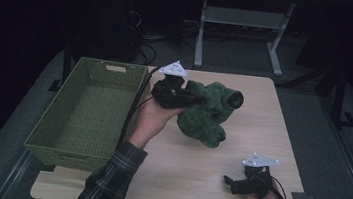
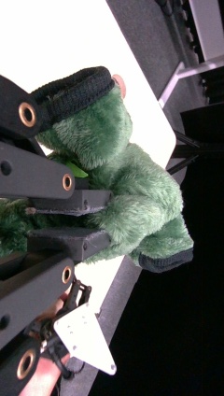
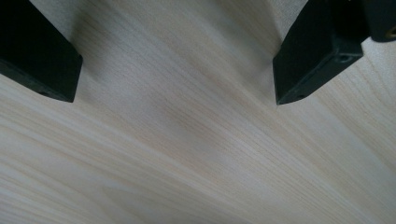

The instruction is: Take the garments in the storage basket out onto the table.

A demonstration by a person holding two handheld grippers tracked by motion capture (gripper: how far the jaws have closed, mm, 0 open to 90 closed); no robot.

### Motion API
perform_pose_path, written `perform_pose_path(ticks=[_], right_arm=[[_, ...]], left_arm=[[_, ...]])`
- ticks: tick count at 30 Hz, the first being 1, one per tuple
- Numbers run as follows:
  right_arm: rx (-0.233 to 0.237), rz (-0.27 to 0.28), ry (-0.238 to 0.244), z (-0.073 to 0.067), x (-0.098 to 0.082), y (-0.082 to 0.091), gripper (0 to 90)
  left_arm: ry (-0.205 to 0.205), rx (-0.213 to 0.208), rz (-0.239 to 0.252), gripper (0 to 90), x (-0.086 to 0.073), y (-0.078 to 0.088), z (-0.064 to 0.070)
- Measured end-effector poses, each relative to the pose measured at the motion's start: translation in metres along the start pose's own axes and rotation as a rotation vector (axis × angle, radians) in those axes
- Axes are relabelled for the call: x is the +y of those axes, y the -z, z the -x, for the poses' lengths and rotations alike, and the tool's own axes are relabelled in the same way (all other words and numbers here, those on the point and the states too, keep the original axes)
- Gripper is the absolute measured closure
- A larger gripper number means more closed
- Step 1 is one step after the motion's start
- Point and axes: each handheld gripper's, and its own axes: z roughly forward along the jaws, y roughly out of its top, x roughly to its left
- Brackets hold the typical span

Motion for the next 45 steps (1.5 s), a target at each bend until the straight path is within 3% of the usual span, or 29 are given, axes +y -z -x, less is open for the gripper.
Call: perform_pose_path(ticks=[5, 14, 30, 36, 40, 42, 43, 45], right_arm=[[0.000, 0.000, 0.000, 0.000, 0.000, 0.000, 1.0], [0.000, 0.002, 0.001, 0.000, 0.000, 0.000, 1.0], [0.011, -0.004, 0.012, 0.001, -0.001, 0.001, 1.0], [0.025, -0.002, 0.028, 0.002, -0.003, 0.003, 1.0], [0.030, -0.003, 0.032, 0.002, -0.004, 0.004, 1.0], [0.032, -0.003, 0.034, 0.002, -0.004, 0.004, 1.0], [0.032, -0.003, 0.034, 0.002, -0.004, 0.004, 1.0], [0.032, 0.002, 0.043, 0.003, -0.004, 0.004, 1.0]], left_arm=[[0.011, 0.003, -0.035, 82.1, -0.012, -0.020, 0.000], [0.055, -0.014, -0.111, 82.1, -0.050, -0.052, 0.001], [0.112, -0.029, -0.231, 81.8, -0.119, -0.076, -0.003], [0.126, -0.038, -0.250, 81.1, -0.142, -0.084, -0.007], [0.124, -0.045, -0.240, 77.7, -0.150, -0.086, -0.007], [0.111, -0.042, -0.228, 64.8, -0.149, -0.082, -0.005], [0.110, -0.037, -0.222, 64.8, -0.148, -0.078, -0.004], [0.110, -0.037, -0.207, 55.3, -0.146, -0.071, -0.003]])
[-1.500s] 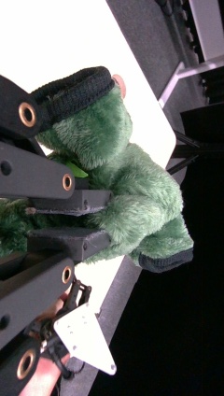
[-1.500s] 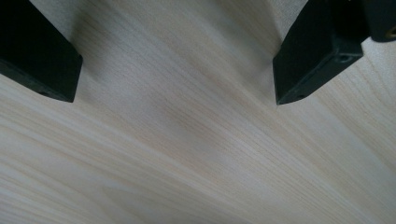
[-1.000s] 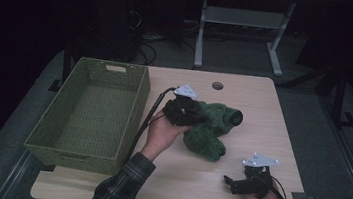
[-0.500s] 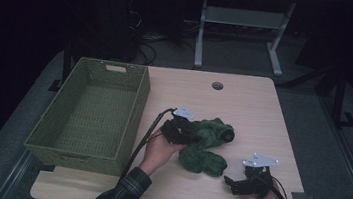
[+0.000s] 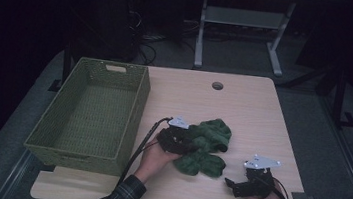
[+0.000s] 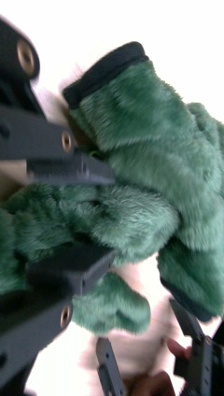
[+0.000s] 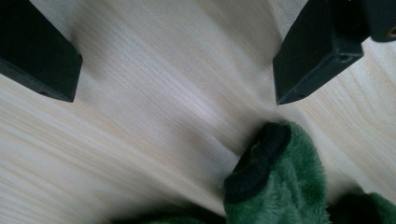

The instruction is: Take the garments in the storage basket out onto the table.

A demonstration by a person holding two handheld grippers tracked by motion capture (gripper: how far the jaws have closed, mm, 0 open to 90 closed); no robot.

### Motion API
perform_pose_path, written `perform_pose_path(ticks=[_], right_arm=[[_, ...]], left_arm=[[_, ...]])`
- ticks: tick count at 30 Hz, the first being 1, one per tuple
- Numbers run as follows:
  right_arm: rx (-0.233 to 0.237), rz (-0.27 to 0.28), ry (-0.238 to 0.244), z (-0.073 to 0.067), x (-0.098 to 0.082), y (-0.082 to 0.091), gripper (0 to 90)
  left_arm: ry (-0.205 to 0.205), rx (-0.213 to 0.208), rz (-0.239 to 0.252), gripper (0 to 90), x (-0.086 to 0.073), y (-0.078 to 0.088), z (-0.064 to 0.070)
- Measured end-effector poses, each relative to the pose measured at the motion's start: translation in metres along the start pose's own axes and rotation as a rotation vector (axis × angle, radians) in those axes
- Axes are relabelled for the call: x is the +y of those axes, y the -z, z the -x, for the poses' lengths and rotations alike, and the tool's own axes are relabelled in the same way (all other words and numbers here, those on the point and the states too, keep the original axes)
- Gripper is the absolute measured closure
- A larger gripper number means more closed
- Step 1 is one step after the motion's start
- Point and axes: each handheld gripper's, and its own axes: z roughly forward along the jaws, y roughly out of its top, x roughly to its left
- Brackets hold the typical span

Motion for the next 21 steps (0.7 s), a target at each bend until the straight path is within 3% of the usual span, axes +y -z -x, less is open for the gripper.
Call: perform_pose_path(ticks=[2, 13, 20, 21], right_arm=[[0.001, -0.006, -0.009, -0.001, -0.001, 0.001, 1.0], [-0.027, -0.007, -0.032, 0.000, -0.001, 0.009, 1.4], [0.003, 0.022, -0.031, 0.000, 0.004, 0.013, 1.4], [0.014, 0.024, -0.031, -0.001, 0.006, 0.012, 1.4]], left_arm=[[-0.013, -0.004, 0.010, 48.4, 0.001, 0.009, 0.002], [-0.009, -0.044, 0.056, 47.7, 0.001, 0.040, 0.012], [-0.055, -0.060, 0.048, 47.9, -0.002, 0.048, 0.031], [-0.048, -0.065, 0.052, 48.8, -0.003, 0.049, 0.034]])
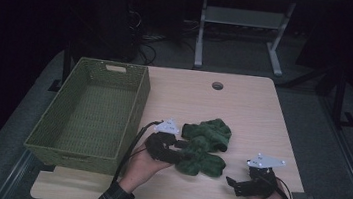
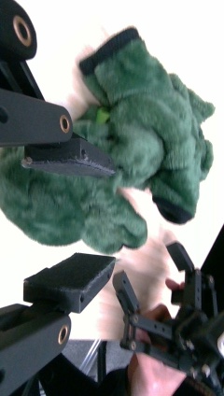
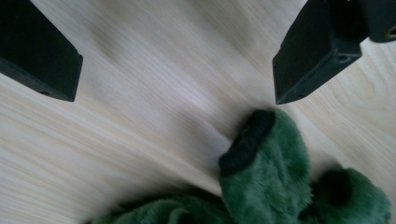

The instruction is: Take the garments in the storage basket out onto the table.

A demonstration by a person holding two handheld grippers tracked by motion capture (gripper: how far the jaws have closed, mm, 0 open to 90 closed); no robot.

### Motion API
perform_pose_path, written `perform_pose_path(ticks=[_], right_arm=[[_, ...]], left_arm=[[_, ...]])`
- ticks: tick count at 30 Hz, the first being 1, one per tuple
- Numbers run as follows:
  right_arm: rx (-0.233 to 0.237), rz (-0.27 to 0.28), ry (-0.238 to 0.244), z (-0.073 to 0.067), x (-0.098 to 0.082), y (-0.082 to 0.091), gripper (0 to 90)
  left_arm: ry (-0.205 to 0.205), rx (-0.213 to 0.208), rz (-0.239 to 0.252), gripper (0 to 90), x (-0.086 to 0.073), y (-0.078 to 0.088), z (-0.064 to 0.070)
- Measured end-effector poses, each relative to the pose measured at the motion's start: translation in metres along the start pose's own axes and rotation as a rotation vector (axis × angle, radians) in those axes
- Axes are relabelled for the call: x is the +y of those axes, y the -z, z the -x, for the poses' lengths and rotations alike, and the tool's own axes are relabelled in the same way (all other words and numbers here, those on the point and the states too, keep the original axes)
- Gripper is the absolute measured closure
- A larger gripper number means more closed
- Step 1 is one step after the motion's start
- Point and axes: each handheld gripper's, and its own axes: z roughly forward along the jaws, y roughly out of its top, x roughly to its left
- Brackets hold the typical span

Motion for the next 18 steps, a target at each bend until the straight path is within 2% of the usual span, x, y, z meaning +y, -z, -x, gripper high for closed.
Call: perform_pose_path(ticks=[5, 11, 16, 18], right_arm=[[0.025, -0.001, 0.002, -0.005, 0.003, -0.003, 1.4], [0.061, 0.016, 0.008, -0.007, 0.007, -0.004, 4.6], [0.084, 0.020, -0.003, -0.008, 0.010, -0.005, 5.6], [0.092, 0.021, 0.000, -0.008, 0.010, -0.006, 7.0]], left_arm=[[-0.037, -0.010, -0.021, 49.0, -0.006, -0.004, 0.016], [-0.047, -0.029, -0.054, 50.1, -0.016, -0.015, 0.030], [-0.058, -0.027, -0.093, 50.1, -0.023, -0.028, 0.035], [-0.063, -0.010, -0.107, 49.6, -0.025, -0.034, 0.034]])
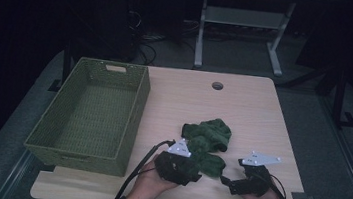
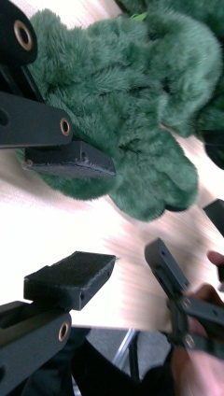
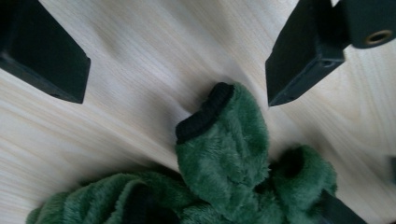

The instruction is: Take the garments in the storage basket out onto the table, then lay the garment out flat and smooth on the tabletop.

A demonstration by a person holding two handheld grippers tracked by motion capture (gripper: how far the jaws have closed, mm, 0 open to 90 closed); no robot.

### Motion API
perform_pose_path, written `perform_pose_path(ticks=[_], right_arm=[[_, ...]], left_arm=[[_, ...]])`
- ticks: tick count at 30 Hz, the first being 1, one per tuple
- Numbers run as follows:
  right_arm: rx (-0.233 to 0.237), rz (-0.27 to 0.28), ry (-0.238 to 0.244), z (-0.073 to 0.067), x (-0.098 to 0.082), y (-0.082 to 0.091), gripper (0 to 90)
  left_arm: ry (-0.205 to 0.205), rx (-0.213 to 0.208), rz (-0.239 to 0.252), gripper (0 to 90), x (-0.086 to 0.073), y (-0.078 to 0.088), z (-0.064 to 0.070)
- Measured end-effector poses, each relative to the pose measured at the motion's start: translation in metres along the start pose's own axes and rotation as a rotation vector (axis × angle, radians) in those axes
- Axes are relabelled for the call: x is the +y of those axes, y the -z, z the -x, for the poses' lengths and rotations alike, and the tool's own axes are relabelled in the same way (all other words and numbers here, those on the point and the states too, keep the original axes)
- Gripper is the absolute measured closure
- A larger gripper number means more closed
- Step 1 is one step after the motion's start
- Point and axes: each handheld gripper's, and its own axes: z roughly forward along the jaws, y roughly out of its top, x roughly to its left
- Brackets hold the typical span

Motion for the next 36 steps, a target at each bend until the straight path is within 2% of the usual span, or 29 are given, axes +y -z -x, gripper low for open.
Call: perform_pose_path(ticks=[1, 2, 6, 9, 10, 14, 19, 22, 26, 29, 30, 36], right_arm=[[0.006, 0.004, 0.002, 0.000, 0.000, 0.000, 8.0], [0.019, 0.006, 0.010, 0.000, 0.002, -0.001, 13.0], [0.031, 0.004, 0.018, -0.002, 0.005, -0.005, 15.1], [0.040, -0.010, 0.039, -0.004, 0.008, -0.009, 22.4], [0.040, -0.010, 0.039, -0.004, 0.008, -0.009, 22.4], [0.060, -0.002, 0.042, -0.005, 0.009, -0.011, 35.6], [0.071, -0.008, 0.048, -0.005, 0.010, -0.014, 51.4], [0.078, -0.009, 0.050, -0.006, 0.011, -0.014, 60.8], [0.078, -0.010, 0.062, -0.005, 0.011, -0.013, 76.5], [0.075, -0.008, 0.070, -0.005, 0.012, -0.010, 79.6], [0.075, -0.009, 0.069, -0.005, 0.012, -0.010, 79.9], [0.062, -0.003, 0.084, -0.002, 0.013, -0.004, 80.1]], left_arm=[[-0.001, 0.011, -0.009, 49.5, -0.001, -0.003, -0.001], [-0.007, 0.024, -0.020, 49.1, -0.002, -0.006, -0.002], [-0.005, 0.034, -0.043, 49.3, -0.007, -0.015, -0.009], [0.001, 0.036, -0.043, 50.6, -0.008, -0.020, -0.012], [-0.006, 0.042, -0.047, 50.6, -0.008, -0.021, -0.012], [-0.018, 0.056, -0.057, 55.1, -0.009, -0.024, -0.015], [-0.010, 0.069, -0.059, 70.8, -0.009, -0.025, -0.020], [-0.005, 0.053, -0.067, 81.0, -0.010, -0.027, -0.022], [0.003, 0.041, -0.065, 86.8, -0.009, -0.026, -0.023], [-0.015, 0.026, -0.069, 87.7, -0.007, -0.021, -0.022], [0.003, 0.022, -0.050, 87.8, -0.006, -0.020, -0.021], [0.002, 0.000, -0.008, 87.9, -0.001, -0.007, -0.018]])
